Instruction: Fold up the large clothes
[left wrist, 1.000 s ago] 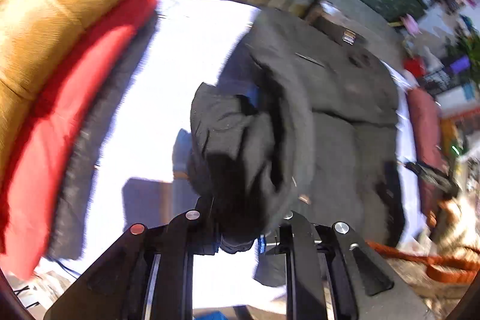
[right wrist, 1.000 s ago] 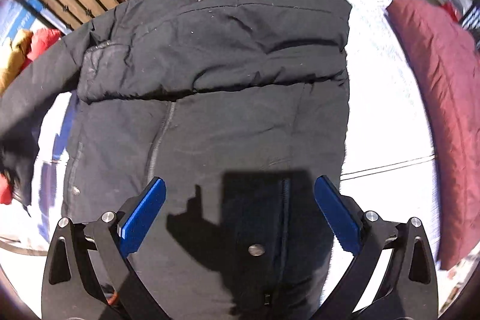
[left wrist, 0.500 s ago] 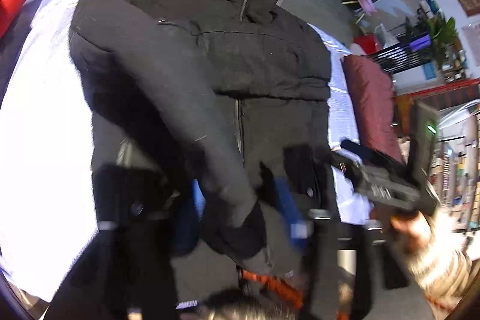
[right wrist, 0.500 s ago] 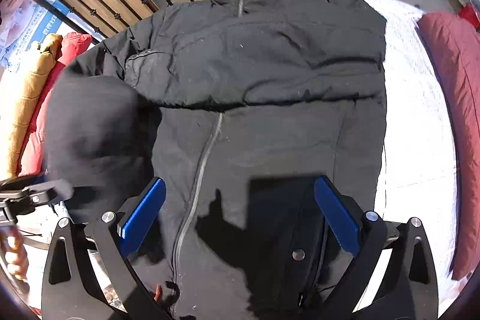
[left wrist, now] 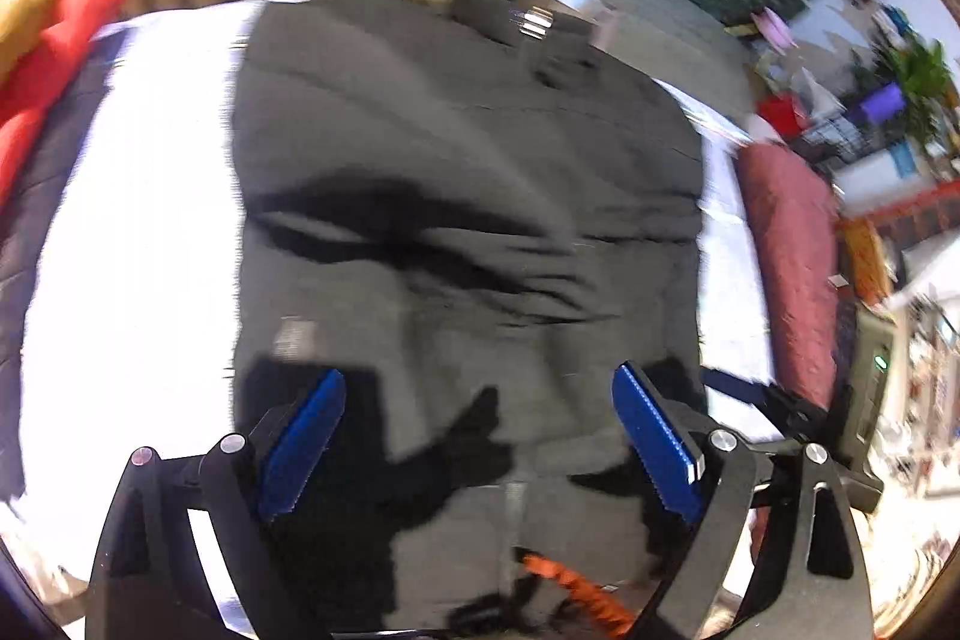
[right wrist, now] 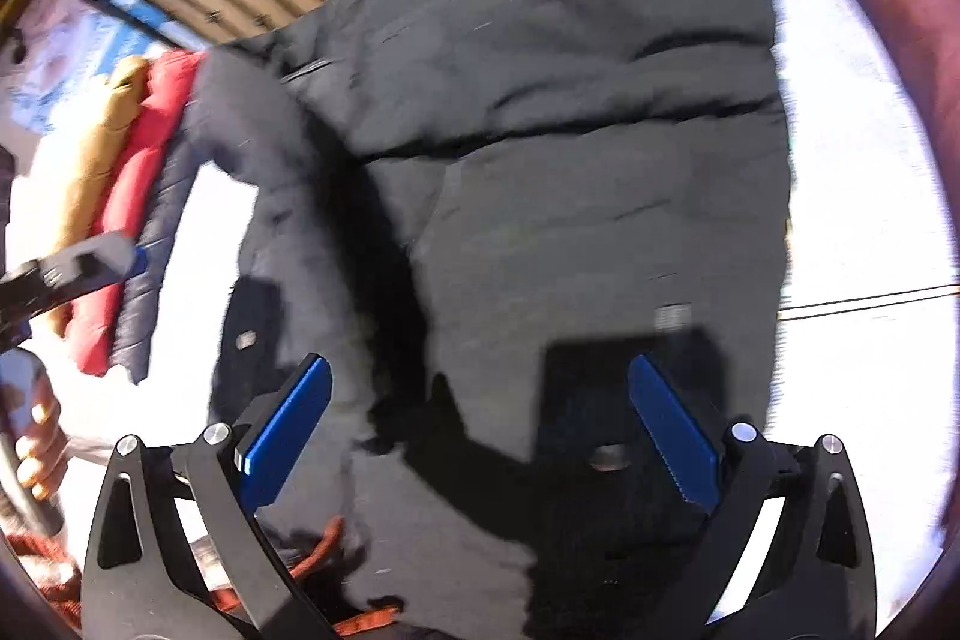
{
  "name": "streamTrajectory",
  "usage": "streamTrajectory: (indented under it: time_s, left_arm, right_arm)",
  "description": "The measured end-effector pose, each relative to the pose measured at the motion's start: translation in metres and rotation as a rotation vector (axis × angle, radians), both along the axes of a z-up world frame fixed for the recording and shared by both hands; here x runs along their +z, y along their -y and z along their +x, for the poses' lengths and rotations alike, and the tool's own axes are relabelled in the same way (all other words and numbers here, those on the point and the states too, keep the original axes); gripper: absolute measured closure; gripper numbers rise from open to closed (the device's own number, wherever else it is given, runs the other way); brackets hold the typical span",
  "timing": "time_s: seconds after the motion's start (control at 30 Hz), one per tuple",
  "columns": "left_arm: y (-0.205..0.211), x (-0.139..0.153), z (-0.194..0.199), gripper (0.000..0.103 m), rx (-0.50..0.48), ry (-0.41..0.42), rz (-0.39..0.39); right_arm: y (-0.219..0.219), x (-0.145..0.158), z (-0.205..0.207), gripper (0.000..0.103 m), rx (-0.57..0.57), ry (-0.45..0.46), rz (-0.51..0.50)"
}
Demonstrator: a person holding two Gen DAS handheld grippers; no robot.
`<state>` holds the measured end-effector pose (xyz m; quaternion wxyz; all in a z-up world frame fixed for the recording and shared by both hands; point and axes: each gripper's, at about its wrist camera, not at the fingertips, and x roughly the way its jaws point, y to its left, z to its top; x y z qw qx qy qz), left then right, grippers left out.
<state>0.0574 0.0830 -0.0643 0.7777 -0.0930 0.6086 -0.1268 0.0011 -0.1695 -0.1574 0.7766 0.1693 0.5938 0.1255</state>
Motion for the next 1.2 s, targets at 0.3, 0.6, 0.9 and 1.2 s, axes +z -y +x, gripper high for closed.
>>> streamTrajectory:
  time_s: [0.3, 0.6, 0.9, 1.2]
  left_arm:
    - [-0.049, -0.01, -0.027, 0.013, 0.101, 0.063, 0.238]
    - [-0.045, -0.031, -0.029, 0.013, 0.136, 0.007, 0.184]
    - [-0.042, -0.03, -0.02, 0.013, 0.114, 0.013, 0.197]
    - [-0.048, -0.031, -0.021, 0.013, 0.13, 0.012, 0.205]
  right_arm:
    - [-0.064, -0.029, 0.009, 0.006, 0.192, -0.074, 0.028]
    - [-0.079, -0.036, 0.007, 0.073, 0.257, -0.114, 0.0]
    - [-0.048, 0.036, 0.077, 0.08, 0.328, 0.02, 0.001]
    - [0.037, 0.093, 0.18, 0.083, 0.247, -0.003, 0.279]
